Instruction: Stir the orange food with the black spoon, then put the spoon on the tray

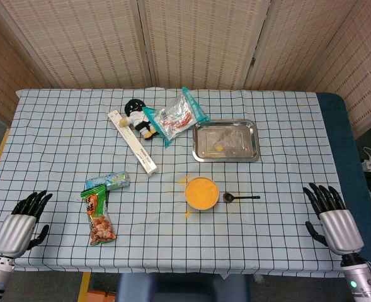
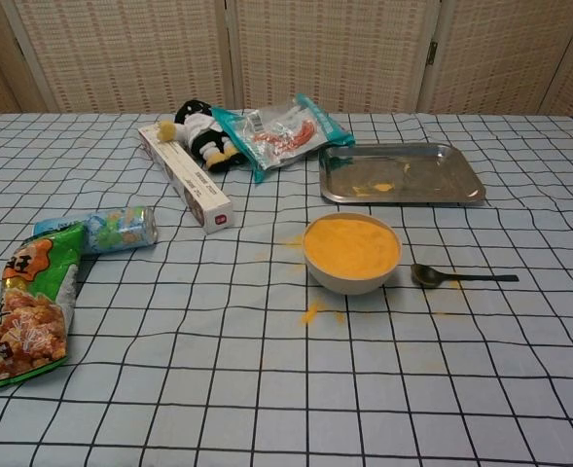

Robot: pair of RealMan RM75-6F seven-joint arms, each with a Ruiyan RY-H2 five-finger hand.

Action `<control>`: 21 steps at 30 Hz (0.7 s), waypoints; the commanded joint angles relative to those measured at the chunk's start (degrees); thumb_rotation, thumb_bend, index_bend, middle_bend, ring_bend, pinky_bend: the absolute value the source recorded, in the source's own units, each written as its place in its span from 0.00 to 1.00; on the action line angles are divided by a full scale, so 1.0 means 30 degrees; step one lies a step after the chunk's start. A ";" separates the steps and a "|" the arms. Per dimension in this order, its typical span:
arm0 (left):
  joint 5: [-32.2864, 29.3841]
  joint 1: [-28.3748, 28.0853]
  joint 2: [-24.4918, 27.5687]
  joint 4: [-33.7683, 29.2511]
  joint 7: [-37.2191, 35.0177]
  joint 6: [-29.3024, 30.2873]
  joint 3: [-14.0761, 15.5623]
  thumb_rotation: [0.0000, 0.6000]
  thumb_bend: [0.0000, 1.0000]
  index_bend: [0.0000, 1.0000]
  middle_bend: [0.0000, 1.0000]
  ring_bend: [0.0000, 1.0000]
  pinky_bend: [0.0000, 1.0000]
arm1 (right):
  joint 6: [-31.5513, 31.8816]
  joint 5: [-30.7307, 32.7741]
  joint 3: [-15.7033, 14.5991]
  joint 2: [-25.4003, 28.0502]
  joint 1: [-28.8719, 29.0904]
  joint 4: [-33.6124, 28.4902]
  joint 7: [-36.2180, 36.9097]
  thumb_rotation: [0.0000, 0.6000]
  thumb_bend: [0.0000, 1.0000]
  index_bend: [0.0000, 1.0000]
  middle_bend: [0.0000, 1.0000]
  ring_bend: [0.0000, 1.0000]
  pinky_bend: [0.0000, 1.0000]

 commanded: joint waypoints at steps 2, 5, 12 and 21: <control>0.0042 -0.0007 -0.0009 0.0037 -0.0017 -0.0049 0.0029 1.00 0.45 0.00 0.00 0.00 0.15 | -0.0260 0.0007 -0.0040 -0.0093 0.0096 0.0076 -0.0034 1.00 0.30 0.00 0.00 0.00 0.00; 0.0081 0.0011 -0.0001 0.0014 -0.0031 -0.0097 0.0094 1.00 0.45 0.00 0.00 0.00 0.15 | -0.0326 -0.0045 -0.0034 -0.0178 0.0143 0.0155 0.0052 1.00 0.30 0.00 0.00 0.00 0.00; 0.0095 -0.0033 -0.0028 -0.0073 -0.0084 -0.0096 0.0012 1.00 0.45 0.00 0.00 0.00 0.15 | -0.1245 -0.0372 0.0148 -0.0600 0.0955 0.0330 0.0709 1.00 0.30 0.00 0.00 0.00 0.00; -0.0058 -0.0111 0.0179 0.0008 -0.0737 -0.0269 -0.0073 1.00 0.45 0.00 0.00 0.00 0.13 | -0.4164 -0.0338 0.0966 -0.1379 0.3447 0.0948 0.1086 1.00 0.30 0.26 0.00 0.00 0.00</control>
